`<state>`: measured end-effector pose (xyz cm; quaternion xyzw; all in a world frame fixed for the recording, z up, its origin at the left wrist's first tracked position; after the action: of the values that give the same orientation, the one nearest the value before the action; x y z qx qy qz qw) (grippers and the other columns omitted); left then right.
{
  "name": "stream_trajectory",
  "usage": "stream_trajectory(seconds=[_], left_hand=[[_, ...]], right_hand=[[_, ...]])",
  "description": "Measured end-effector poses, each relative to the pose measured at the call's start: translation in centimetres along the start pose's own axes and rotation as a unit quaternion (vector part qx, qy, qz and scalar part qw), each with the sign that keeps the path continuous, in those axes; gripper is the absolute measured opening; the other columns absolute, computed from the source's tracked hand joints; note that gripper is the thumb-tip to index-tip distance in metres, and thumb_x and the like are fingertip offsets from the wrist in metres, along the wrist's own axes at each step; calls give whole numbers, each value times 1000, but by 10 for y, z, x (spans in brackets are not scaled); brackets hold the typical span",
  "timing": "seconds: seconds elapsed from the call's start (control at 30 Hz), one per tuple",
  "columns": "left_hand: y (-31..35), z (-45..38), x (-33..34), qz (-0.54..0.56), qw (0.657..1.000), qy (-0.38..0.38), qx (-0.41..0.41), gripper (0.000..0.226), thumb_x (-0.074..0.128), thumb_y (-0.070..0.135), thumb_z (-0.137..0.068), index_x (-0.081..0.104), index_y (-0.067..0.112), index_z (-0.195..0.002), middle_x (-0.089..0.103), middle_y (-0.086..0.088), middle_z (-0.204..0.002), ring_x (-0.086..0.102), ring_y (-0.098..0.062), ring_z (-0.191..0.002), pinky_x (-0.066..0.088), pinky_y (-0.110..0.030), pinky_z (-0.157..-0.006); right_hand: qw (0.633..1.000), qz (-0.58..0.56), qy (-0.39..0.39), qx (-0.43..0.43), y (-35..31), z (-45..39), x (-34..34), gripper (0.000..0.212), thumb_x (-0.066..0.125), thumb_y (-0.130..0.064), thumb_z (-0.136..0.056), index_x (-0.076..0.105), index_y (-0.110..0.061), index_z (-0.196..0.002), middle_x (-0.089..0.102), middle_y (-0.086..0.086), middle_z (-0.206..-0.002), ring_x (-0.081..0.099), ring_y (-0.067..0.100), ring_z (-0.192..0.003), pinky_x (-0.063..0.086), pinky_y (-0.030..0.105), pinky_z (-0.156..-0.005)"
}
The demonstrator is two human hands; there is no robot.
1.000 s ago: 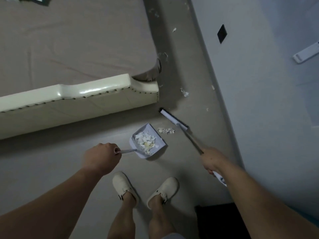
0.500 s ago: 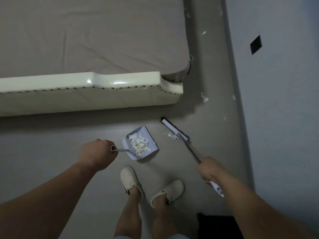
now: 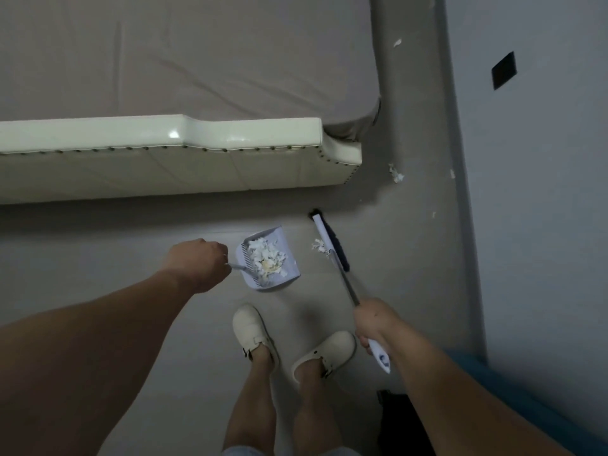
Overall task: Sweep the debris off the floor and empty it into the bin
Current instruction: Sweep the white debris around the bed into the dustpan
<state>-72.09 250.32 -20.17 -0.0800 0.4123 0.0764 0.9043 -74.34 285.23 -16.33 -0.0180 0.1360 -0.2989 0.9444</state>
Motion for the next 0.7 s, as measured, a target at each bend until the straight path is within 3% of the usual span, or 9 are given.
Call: stream_trajectory(seconds=[0.13,0.23,0.3,0.37,0.5,0.6,0.67,0.7], left_hand=[[-17,0,0,17,1000,-13,0,25,49,45,-87,67,31,-99,69,0,-97,58,-24,-80,46,-30,-68],[-18,0,-1,25,1000,-11,11,25,49,44,-87,67,30,-100,69,0,-97,58,-25,-79,46,-31,-67],[-17,1,0,14,1000,-9,16,27,50,45,-89,67,29,-102,69,-2,-100,62,-26,-84,48,-33,-69],[-18,3,1,6,1000,-2,20,29,51,48,-90,67,28,-103,70,-3,-103,65,-28,-90,50,-34,-72],[-21,2,-2,10,1000,-7,19,29,49,48,-92,67,28,-104,70,-3,-103,61,-27,-84,49,-33,-70],[-22,3,-2,18,1000,-9,18,28,49,45,-91,68,28,-103,69,-2,-100,55,-25,-76,46,-33,-67],[-21,5,1,25,999,-6,21,28,48,43,-91,68,28,-102,69,-1,-97,55,-24,-75,47,-32,-66],[-21,5,2,27,999,-4,23,28,48,43,-90,68,28,-102,69,0,-95,56,-24,-75,49,-32,-67]], right_hand=[[993,-114,-12,40,9,7,8,38,42,-15,-95,57,-19,-129,48,2,-60,41,14,-40,33,19,-39],[988,-146,3,54,10,21,9,43,33,-14,-97,52,-26,-133,46,9,-58,35,15,-39,27,18,-44],[996,-84,27,28,-2,19,14,47,32,-12,-96,49,-22,-139,46,9,-62,39,16,-42,32,20,-43],[999,-11,29,-9,-21,11,28,43,36,-11,-96,50,-8,-137,46,4,-65,44,17,-48,41,24,-44],[998,51,-11,-30,-50,5,73,40,39,-10,-95,54,0,-130,45,0,-70,45,15,-57,53,32,-65],[1000,1,-26,-7,-45,15,88,43,39,-10,-94,55,-18,-132,49,4,-67,45,17,-48,40,21,-44],[999,-50,-9,2,-32,28,79,45,35,-7,-95,53,-31,-129,46,8,-62,40,17,-41,31,17,-40],[998,-64,-7,-5,-28,31,74,45,34,-5,-97,53,-30,-129,44,7,-60,38,16,-41,29,17,-40]])
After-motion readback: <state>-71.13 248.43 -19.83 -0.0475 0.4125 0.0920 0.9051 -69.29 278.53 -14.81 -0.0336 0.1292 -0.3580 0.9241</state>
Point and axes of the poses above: each hand's wrist, its own z-axis away from the middle knuckle, its own x-axis out of the palm, y = z × x, the point moved 4 cm from there along -z, towards the middle knuckle
